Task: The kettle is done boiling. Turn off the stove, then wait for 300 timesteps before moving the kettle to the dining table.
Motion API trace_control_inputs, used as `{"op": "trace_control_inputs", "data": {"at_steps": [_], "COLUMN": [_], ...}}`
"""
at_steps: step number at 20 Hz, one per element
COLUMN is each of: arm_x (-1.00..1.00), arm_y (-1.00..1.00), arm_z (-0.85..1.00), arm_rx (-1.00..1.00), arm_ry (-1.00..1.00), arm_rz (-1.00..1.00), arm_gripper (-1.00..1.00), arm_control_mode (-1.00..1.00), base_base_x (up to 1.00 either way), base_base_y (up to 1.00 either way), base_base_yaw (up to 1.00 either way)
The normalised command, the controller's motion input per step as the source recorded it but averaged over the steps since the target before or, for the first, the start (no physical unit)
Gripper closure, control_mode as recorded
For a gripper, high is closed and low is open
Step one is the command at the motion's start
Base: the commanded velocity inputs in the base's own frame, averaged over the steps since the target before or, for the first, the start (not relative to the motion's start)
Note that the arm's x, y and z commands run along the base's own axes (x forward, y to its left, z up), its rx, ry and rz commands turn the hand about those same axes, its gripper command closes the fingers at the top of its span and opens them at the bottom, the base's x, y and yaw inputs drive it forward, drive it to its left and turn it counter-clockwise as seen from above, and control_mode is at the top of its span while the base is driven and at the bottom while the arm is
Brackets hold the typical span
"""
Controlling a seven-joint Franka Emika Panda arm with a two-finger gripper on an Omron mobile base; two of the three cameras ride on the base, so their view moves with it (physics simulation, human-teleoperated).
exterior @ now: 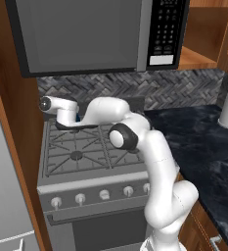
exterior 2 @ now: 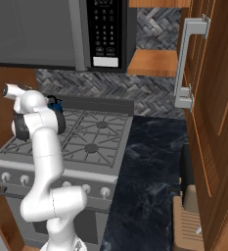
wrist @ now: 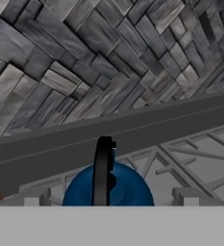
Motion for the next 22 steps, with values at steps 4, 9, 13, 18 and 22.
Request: {"op": "trace_control_inputs", "data": {"at_steps": [4, 9, 13, 18, 22], "arm_x": [0.15, 0.12, 0.13, 0.16, 0.16], "arm_y": [0.00, 0.00, 0.00, 0.00, 0.00], "arm_z": [-0.11, -0.13, -0.14, -0.13, -0.12], "arm_rx": [0.01, 0.03, 0.03, 0.03, 0.03], "arm_ry": [0.00, 0.00, 0.00, 0.00, 0.00], "arm_rz": [0.00, 0.00, 0.00, 0.00, 0.00], "arm_gripper": [-1.00, -1.00, -1.00, -1.00, -1.00], "arm_control_mode": [-1.00, -1.00, -1.00, -1.00, -1.00], "base_base_x": [0.00, 0.00, 0.00, 0.00, 0.00], "base_base_y": [0.00, 0.00, 0.00, 0.00, 0.00], "base_base_yaw": [0.00, 0.00, 0.00, 0.00, 0.00]}}
